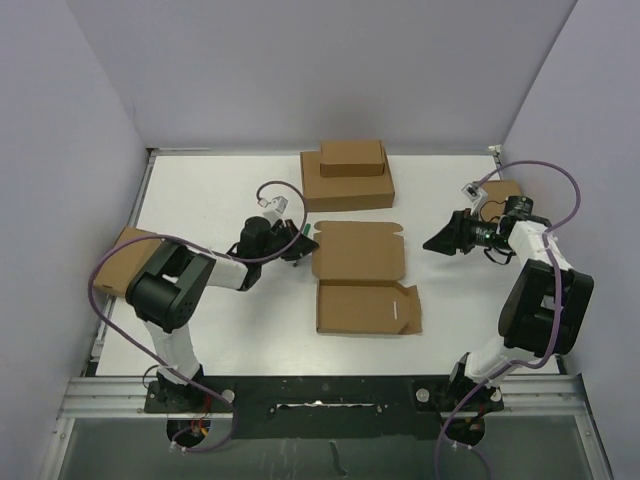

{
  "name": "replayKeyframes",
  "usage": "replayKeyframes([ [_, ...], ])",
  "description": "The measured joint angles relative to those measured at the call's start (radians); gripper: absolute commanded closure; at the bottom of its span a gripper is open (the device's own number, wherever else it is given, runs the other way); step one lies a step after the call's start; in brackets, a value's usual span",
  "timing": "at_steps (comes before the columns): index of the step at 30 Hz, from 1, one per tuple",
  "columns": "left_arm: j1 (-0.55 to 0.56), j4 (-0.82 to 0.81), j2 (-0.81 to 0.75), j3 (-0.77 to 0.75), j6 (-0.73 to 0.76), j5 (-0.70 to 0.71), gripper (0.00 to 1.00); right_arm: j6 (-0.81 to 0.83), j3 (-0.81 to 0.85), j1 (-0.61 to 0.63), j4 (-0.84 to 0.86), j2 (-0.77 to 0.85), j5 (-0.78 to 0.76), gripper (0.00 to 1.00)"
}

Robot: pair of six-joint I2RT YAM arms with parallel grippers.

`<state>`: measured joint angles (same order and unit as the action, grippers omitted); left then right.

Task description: Fold the paper box

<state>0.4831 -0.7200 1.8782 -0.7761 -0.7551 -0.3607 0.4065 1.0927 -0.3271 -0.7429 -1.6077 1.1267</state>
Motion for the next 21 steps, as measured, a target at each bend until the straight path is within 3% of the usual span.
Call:
replayKeyframes([
  [9, 0.043, -0.216, -0.147, 0.171, 0.061, 0.051, 1.0, -0.084, -0.046, 0.023, 0.111, -0.01, 0.08, 0.34],
  [21, 0.073, -0.303, -0.184, 0.233, 0.065, 0.118, 1.0, -0.211, -0.124, 0.115, 0.291, -0.086, 0.087, 0.37],
])
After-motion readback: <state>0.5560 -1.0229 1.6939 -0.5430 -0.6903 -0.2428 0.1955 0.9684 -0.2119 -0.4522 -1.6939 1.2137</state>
